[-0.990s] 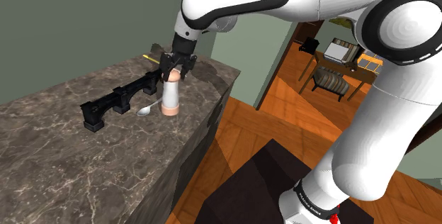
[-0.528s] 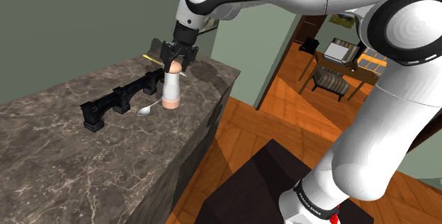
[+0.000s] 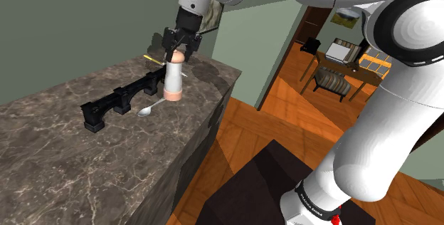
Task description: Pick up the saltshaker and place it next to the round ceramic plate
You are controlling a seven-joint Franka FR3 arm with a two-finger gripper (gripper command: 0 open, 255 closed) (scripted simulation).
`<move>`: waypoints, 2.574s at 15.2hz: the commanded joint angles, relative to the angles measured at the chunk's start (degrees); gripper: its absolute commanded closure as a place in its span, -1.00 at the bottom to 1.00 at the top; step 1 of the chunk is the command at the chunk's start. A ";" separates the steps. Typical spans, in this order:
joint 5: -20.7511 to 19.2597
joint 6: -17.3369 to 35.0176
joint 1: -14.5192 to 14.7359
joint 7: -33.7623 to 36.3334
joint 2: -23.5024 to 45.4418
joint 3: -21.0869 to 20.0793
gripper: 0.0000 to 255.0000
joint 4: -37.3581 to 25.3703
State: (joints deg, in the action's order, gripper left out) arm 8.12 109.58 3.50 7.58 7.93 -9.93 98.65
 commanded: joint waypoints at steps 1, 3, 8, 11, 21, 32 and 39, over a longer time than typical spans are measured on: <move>-0.06 -1.61 0.02 0.27 -0.12 -0.01 1.00 -1.50; -0.11 -3.11 0.01 0.48 -0.19 -0.01 1.00 -2.94; -0.26 -6.92 0.00 1.01 -0.13 0.00 1.00 -6.85; -0.36 -9.27 0.00 1.35 0.08 -0.01 1.00 -9.43; -0.80 -17.53 0.14 2.63 1.84 -0.07 1.00 -19.52; -1.06 -19.12 2.96 7.60 0.05 -1.95 1.00 -20.04; -1.12 -12.83 7.50 15.25 -3.98 -5.69 1.00 -10.93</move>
State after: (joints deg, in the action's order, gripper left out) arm 7.20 95.99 10.27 21.53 3.77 -15.03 87.36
